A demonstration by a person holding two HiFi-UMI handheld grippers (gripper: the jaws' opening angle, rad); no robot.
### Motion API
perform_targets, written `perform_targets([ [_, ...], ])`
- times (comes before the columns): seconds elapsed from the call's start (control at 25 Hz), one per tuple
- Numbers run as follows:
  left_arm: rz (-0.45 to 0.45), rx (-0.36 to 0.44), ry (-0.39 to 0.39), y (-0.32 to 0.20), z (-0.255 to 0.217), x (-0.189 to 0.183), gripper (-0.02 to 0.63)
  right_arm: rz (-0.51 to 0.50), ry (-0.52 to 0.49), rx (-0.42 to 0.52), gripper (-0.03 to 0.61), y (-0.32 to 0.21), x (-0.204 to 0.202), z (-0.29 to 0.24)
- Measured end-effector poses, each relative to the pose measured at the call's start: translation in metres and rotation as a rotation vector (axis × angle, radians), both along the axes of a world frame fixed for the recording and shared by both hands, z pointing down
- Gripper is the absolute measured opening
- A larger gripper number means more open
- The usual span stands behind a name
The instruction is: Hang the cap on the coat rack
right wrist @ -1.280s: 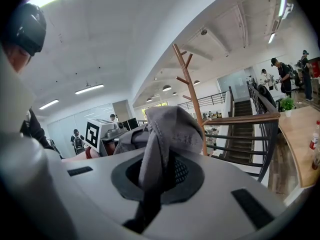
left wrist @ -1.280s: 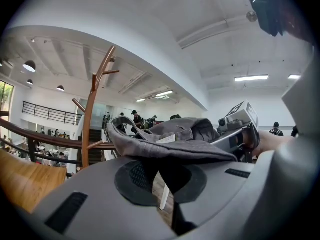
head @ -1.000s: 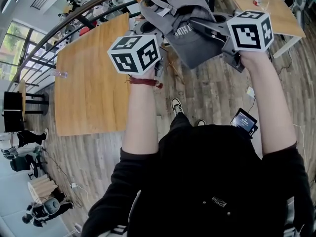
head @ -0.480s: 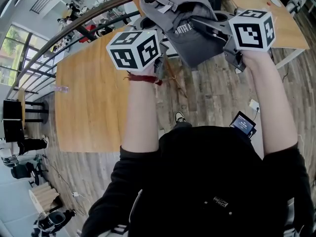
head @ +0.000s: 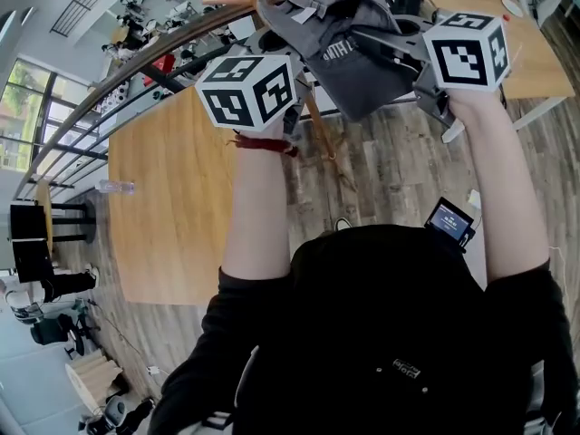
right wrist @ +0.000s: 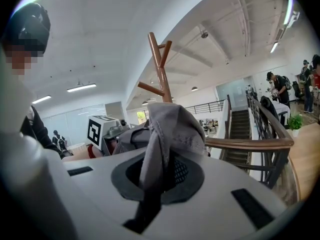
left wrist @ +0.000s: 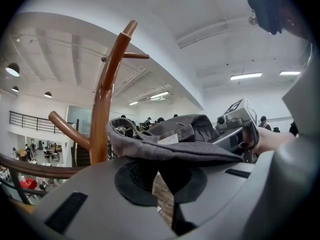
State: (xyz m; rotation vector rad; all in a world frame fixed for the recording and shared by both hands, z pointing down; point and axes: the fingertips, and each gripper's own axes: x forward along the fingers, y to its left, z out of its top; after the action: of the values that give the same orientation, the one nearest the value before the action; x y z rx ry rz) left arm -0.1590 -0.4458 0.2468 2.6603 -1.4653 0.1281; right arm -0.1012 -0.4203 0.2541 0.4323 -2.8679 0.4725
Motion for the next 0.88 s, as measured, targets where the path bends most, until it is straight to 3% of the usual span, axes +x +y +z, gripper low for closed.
perform_targets([
  [0.32, 0.042, 0.025, -0.027, -0.033, -0.011, -0.035, -0.002, 0.023, -0.026, 0.01, 0.02, -0.033, -0.04, -0.009],
  [0.68, 0.055, 0.024, 0.002, -0.046, -0.012, -0.012, -0.002, 0.019, -0.027, -0.003, 0.02, -0.046, -0.026, -0.011],
  [0.88, 0.034, 0.012, 0.056, -0.053, -0.012, -0.026, -0.002, 0.002, -0.048, -0.032, 0.02, -0.056, -0.036, -0.009],
])
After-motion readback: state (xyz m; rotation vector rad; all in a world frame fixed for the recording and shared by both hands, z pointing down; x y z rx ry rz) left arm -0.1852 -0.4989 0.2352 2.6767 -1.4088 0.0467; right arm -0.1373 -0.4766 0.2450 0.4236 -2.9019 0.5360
